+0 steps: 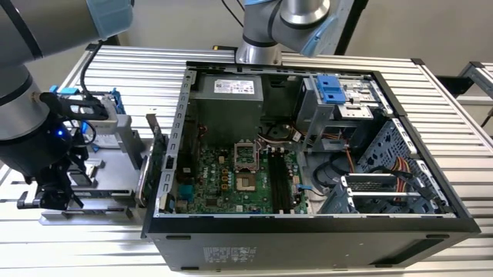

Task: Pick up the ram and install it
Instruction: 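Pick up the ram and move it above insertion slot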

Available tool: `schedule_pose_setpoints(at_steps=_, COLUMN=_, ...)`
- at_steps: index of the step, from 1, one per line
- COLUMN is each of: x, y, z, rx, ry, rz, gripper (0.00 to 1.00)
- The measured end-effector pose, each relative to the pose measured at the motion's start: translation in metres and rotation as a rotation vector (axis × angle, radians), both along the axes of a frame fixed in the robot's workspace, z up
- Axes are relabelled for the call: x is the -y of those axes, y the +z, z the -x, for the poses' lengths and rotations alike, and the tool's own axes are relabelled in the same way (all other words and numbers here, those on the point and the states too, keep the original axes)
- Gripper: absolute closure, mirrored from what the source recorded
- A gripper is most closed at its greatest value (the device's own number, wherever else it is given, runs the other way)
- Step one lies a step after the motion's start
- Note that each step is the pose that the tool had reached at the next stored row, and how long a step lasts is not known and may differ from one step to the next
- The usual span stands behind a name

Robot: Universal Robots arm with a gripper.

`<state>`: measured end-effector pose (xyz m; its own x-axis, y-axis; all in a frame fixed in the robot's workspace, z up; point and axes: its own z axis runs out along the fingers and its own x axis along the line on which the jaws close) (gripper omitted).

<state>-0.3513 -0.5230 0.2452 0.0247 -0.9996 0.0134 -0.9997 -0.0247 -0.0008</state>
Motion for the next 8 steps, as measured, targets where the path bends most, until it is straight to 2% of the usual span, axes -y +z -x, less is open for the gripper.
schedule_pose_setpoints(at_steps=8, x=0.0, y=-0.0028, z=0.0, rx=0.0, ry=0.0, rz=0.0, gripper=0.0)
